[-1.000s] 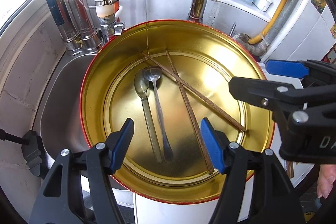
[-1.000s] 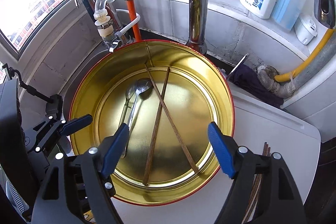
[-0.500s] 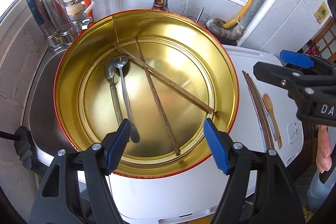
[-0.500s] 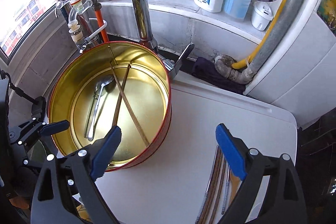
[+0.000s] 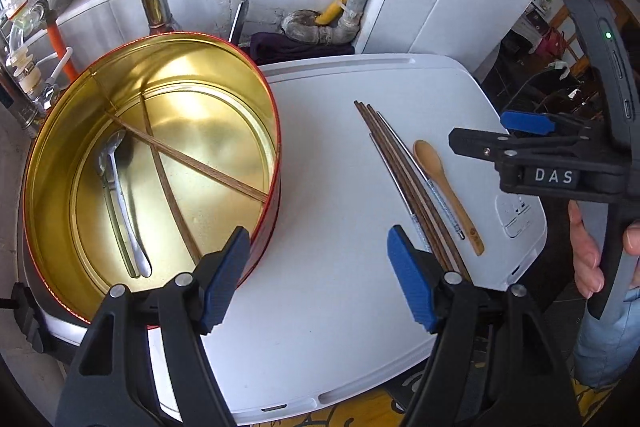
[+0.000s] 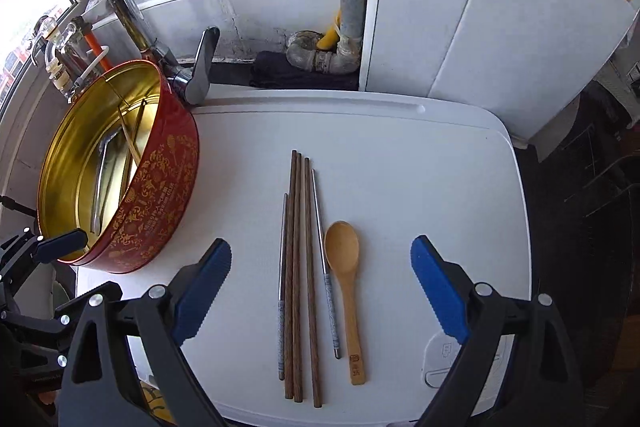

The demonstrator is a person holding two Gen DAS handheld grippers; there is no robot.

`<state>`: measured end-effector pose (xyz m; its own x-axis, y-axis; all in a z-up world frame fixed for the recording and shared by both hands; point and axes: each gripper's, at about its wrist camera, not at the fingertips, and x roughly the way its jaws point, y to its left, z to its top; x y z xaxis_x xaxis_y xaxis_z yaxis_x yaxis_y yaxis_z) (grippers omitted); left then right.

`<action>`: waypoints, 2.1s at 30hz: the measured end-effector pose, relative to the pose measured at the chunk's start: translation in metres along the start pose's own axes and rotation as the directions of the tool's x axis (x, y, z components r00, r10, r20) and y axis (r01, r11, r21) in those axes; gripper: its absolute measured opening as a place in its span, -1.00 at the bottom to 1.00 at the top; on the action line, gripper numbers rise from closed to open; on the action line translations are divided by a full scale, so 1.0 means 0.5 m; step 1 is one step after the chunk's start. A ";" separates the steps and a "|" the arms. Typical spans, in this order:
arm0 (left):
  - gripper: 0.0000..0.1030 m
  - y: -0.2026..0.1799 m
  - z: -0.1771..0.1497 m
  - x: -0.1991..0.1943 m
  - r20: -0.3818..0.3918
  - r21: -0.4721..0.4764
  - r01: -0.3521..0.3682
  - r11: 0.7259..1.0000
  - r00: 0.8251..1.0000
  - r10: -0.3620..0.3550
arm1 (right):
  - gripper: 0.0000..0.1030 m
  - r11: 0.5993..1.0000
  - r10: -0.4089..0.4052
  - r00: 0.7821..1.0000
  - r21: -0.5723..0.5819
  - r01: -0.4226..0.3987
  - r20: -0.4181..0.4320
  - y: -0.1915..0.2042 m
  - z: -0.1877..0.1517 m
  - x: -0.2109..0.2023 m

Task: Organize utensils
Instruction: 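Move both tools toward the metal chopstick and wooden spoon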

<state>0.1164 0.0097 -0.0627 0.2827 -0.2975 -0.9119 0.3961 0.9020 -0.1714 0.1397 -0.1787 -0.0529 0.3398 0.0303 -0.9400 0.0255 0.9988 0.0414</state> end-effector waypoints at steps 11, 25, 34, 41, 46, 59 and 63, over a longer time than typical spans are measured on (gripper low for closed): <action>0.37 -0.118 -0.001 0.104 -0.083 0.050 0.037 0.998 0.996 -0.032 | 0.79 0.999 -0.004 0.998 0.034 0.006 -0.063 -0.100 -0.056 0.048; 0.37 -0.131 0.003 0.213 -0.146 0.003 -0.045 0.999 0.988 0.045 | 0.79 0.999 0.029 0.996 -0.042 -0.033 -0.088 -0.115 -0.068 0.094; 0.37 -0.143 0.015 0.240 -0.184 0.036 -0.128 0.991 0.974 0.132 | 0.79 0.993 -0.009 0.995 -0.118 -0.003 -0.098 -0.091 -0.055 0.112; 0.39 -0.156 0.022 0.252 -0.181 0.080 -0.180 0.980 0.965 0.192 | 0.79 0.989 -0.038 0.995 -0.146 0.023 -0.098 -0.086 -0.054 0.127; 0.39 -0.147 0.024 0.254 -0.201 0.074 -0.170 0.983 0.963 0.182 | 0.67 0.979 -0.058 0.993 -0.201 0.036 -0.107 -0.070 -0.055 0.138; 0.38 -0.118 0.063 0.275 -0.349 0.073 -0.148 0.986 0.922 0.165 | 0.53 0.929 -0.122 0.983 -0.365 0.064 -0.140 -0.044 -0.055 0.139; 0.38 -0.111 0.083 0.287 -0.368 0.074 -0.149 0.986 0.915 0.166 | 0.49 0.933 -0.116 0.981 -0.355 0.054 -0.156 -0.047 -0.054 0.142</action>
<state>0.1712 -0.0958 -0.1684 0.0025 -0.0072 -1.0000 0.4131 0.9107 -0.0055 0.1376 -0.1990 -0.1296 0.1839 -0.0800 -0.9797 -0.2914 0.9474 -0.1321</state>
